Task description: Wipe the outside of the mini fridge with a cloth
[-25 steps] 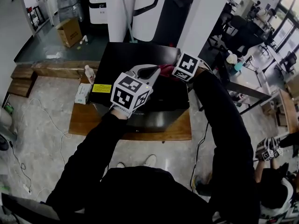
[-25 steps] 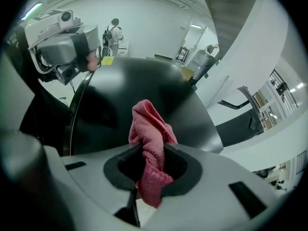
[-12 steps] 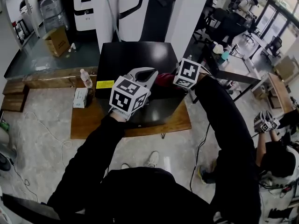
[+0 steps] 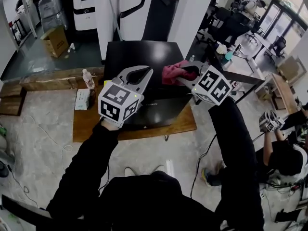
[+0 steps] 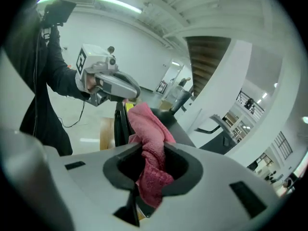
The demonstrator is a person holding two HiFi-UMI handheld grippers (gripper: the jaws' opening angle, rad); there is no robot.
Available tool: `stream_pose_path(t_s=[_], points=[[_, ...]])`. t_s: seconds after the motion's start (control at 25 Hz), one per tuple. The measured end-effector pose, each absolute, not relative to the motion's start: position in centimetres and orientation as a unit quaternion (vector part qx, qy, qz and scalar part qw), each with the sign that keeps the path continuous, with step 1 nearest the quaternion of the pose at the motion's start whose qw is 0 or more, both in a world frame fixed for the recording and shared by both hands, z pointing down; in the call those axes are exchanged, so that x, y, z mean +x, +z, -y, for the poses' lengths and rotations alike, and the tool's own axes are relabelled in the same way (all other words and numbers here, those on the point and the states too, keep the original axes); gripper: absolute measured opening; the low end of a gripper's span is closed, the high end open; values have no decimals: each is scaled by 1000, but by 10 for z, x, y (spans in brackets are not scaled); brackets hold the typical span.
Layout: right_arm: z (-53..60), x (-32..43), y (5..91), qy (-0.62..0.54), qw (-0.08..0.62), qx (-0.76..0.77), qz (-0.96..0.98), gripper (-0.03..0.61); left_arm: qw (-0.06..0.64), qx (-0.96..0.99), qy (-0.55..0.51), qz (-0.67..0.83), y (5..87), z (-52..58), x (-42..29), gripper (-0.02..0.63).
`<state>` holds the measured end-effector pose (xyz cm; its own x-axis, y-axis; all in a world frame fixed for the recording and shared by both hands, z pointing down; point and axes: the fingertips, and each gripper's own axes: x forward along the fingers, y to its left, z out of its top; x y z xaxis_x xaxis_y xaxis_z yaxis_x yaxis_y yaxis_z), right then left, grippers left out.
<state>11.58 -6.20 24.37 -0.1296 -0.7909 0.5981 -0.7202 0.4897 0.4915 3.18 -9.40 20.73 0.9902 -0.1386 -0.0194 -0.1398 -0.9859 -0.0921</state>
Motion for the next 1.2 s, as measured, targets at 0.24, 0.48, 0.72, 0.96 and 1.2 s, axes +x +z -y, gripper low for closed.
stream_pose_path(t_s=[0.24,0.48,0.72,0.96,1.2], points=[[10,57,223,-146,352,555,740,91,30,-994,51,-97,206,71,-15,6],[-19,18,259,-185,294,579,737,91,30,-987,60,-145,238,37,-57,6],[-21,-12,300,-208,254,572,751,95,25,-979,26,-202,293,18,-84,6],[-2,-52,331,-186,226,562,773,95,18,-970,11,-243,310,23,-120,6],[54,-95,354,-190,230,585,754,95,42,-968,9,-247,324,62,-158,6]])
